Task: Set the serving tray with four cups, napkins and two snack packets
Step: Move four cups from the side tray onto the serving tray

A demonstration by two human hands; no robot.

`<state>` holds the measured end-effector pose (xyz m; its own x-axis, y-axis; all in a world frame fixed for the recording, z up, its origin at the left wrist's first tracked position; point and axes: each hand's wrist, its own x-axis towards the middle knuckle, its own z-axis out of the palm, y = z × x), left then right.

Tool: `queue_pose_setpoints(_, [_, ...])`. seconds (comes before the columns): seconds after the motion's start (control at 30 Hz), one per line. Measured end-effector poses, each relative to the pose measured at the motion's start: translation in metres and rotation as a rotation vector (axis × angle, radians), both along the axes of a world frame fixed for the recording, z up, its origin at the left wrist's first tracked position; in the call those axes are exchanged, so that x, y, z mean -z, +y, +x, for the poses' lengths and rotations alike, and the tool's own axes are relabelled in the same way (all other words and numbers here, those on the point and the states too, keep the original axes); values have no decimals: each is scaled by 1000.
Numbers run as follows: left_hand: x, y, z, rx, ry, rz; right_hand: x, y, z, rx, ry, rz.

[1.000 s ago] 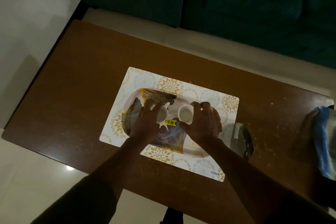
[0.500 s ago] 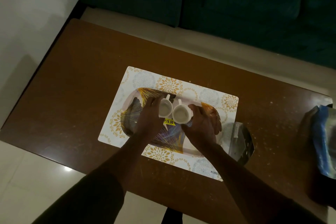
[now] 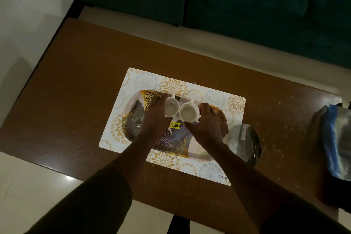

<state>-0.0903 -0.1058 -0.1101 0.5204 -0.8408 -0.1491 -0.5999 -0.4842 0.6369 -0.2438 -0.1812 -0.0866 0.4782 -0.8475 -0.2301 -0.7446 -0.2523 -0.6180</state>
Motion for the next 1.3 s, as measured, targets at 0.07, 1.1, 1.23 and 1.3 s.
queue_pose_setpoints(0.07, [2, 0, -1, -8, 0, -9, 2, -1, 0, 0, -11, -1])
queue_pose_setpoints(1.1, [-84, -155, -173, 122, -72, -237, -69, -161, -192, 381, -133, -183])
queue_pose_setpoints(1.23, [-76, -197, -265, 200, 45, -182, -63, -184, -299, 457, -94, -203])
queue_pose_setpoints(1.3, [-75, -218, -311, 248, 102, -174, -66, -195, -349, 520, -88, -226])
